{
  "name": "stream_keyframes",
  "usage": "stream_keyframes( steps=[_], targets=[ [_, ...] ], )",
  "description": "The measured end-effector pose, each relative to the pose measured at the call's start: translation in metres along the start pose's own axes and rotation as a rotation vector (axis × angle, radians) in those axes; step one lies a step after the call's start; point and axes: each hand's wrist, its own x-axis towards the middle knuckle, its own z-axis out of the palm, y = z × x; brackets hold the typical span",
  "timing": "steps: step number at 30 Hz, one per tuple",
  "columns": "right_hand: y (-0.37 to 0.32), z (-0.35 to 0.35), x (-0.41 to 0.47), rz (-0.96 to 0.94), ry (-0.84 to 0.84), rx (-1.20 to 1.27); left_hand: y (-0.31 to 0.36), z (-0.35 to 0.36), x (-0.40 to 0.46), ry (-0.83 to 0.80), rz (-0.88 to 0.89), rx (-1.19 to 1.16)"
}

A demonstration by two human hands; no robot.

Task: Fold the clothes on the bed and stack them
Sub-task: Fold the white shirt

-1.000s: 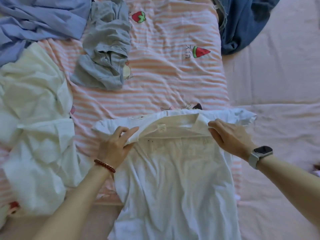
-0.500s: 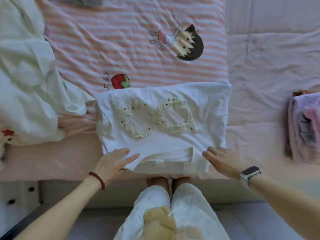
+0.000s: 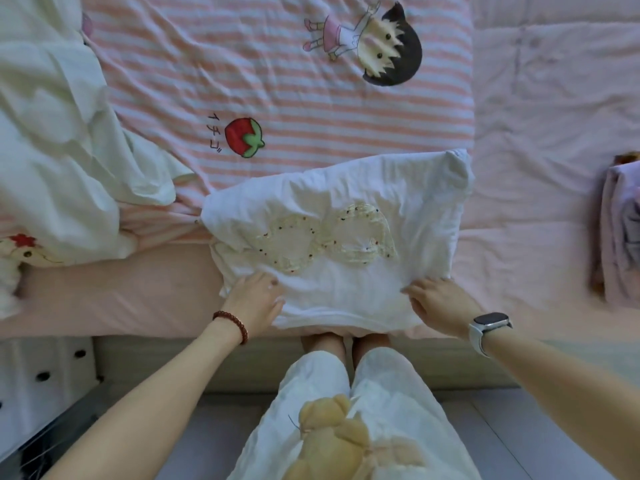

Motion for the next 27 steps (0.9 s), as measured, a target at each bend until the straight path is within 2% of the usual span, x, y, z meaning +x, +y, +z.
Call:
stream_keyframes(
  steps=[2, 3, 4, 6, 7, 9, 11, 12, 14, 17, 20, 22, 27],
  targets=[
    [0.001, -0.021, 0.018, -0.023, 0.255, 0.021, -0.004, -0.020, 0.015, 0.438, 0.059, 0.033],
    [0.005, -0.031, 0.028, -0.037, 0.390, -0.015, -0.008, -0.032, 0.024, 0.568, 0.007, 0.086],
    [0.008, -0.045, 0.039, -0.033, 0.512, -0.047, -0.013, -0.044, 0.032, 0.621, -0.062, 0.126],
    [0.017, -0.075, 0.060, 0.003, 0.692, -0.098, -0.024, -0.069, 0.046, 0.566, -0.216, 0.136],
    [0.022, -0.091, 0.070, 0.040, 0.714, -0.122, -0.031, -0.081, 0.052, 0.457, -0.305, 0.105],
    [0.031, -0.117, 0.085, 0.142, 0.567, -0.162, -0.049, -0.100, 0.065, 0.176, -0.401, 0.061],
    [0.043, -0.136, 0.097, 0.273, 0.324, -0.181, -0.062, -0.112, 0.073, 0.048, -0.342, -0.014],
    [0.049, -0.142, 0.100, 0.317, 0.240, -0.183, -0.065, -0.116, 0.074, 0.047, -0.290, -0.082],
    [0.060, -0.150, 0.103, 0.339, 0.183, -0.182, -0.067, -0.119, 0.074, 0.044, -0.245, -0.241],
    [0.066, -0.147, 0.096, 0.314, 0.073, -0.171, -0.069, -0.117, 0.071, -0.005, -0.308, -0.400],
    [0.068, -0.147, 0.080, 0.300, 0.159, 0.191, -0.071, -0.122, 0.066, 0.017, -0.313, -0.552],
    [0.071, -0.157, 0.068, 0.299, 0.227, 0.390, -0.070, -0.136, 0.058, 0.092, -0.286, -0.676],
    [0.073, -0.206, 0.059, 0.272, 0.466, 0.636, -0.078, -0.200, 0.051, 0.263, -0.220, -0.823]
  ],
)
